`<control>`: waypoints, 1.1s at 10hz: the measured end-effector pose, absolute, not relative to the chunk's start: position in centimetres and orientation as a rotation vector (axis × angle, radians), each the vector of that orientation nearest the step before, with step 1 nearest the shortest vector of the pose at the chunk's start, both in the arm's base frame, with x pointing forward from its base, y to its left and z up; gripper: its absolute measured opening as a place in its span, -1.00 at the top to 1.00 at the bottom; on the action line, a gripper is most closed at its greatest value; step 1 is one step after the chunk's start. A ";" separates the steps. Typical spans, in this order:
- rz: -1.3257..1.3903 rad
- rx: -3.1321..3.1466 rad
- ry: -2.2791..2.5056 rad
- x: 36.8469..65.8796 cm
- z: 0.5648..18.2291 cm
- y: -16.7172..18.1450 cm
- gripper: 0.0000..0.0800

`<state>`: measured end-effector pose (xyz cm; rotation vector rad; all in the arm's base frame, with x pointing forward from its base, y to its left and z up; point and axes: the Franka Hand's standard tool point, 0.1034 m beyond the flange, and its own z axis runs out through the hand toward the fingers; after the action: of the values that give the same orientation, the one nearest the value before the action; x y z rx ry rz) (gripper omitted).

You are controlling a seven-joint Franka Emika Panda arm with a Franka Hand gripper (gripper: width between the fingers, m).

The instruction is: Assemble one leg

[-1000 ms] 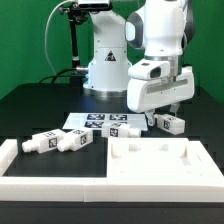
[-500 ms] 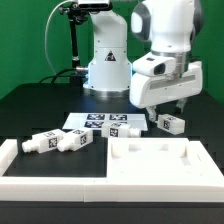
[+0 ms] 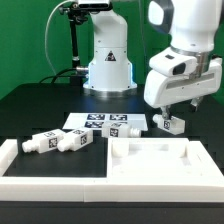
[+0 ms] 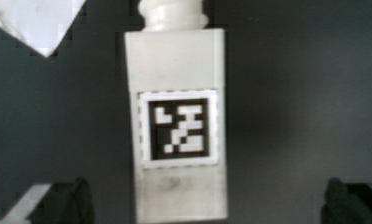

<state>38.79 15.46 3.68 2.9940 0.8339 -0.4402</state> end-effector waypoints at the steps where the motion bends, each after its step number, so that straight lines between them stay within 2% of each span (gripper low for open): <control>1: -0.526 2.964 0.847 38.7 3.6 15.3 -0.62; 3: -0.766 2.825 0.796 38.7 4.0 14.0 -0.62; 5: -0.971 2.703 0.593 40.2 3.0 14.6 -0.62; 7: -1.135 2.610 0.541 40.1 2.9 14.2 -0.62; 11: -1.229 2.545 0.454 39.9 2.3 14.3 -0.62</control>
Offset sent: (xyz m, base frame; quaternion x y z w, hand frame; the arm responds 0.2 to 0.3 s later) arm 0.0408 -0.0173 -0.0095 -0.0871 -0.2846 0.0976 0.9497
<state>39.92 14.26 2.26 2.5446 0.4538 -1.2288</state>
